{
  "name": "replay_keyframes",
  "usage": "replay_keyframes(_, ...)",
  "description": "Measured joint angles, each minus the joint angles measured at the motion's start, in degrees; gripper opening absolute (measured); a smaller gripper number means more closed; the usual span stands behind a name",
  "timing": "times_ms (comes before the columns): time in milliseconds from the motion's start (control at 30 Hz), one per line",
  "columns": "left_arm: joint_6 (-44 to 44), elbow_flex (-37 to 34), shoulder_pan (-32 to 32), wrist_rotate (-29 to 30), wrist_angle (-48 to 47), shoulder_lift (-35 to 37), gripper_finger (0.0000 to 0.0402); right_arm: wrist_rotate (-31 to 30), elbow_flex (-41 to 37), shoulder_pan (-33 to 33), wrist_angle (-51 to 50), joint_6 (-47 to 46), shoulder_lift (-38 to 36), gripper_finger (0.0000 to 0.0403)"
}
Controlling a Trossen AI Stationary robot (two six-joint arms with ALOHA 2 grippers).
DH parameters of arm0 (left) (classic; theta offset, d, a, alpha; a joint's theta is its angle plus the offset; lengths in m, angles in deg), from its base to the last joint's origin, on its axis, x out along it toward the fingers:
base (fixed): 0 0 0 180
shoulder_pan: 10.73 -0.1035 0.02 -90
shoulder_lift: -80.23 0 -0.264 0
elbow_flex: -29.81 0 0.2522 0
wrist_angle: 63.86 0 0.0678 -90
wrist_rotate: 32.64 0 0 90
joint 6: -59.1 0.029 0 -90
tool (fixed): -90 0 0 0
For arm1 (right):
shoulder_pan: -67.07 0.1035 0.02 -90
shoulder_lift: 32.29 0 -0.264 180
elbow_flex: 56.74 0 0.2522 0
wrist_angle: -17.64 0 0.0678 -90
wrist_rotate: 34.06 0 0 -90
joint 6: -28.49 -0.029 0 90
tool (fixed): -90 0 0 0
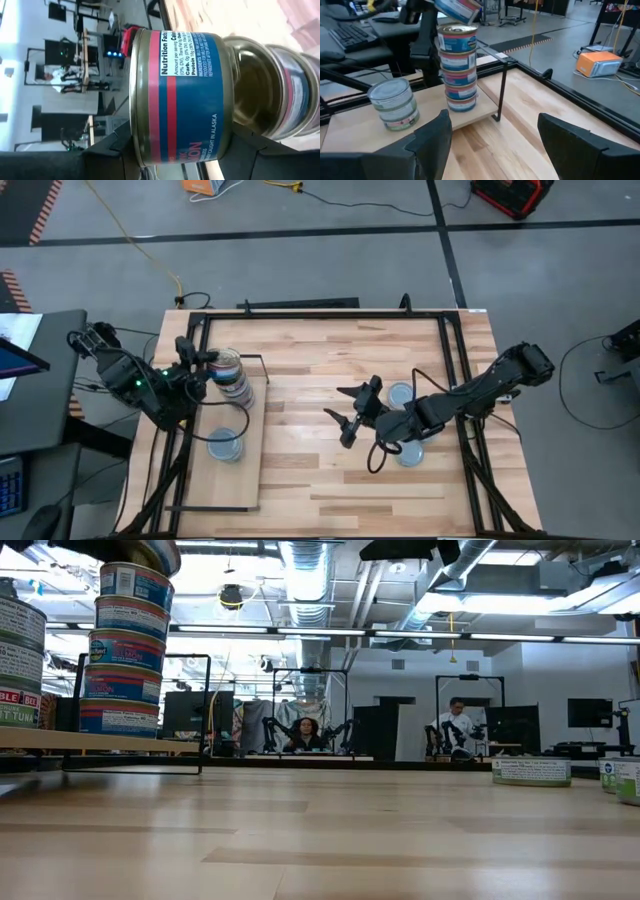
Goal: Stack canned seafood by type on shelf
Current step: Stack the blue and pink tuna can on the blue and pink tuna can on the shelf
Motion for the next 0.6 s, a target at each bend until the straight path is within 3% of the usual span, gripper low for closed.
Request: replay_keyframes(600,-3.31,-1.98,-1.97,-3.66,2.07,-0.47,0.0199,-0.02,0.0,-0.05,0.71,0.09,0.02,0.032)
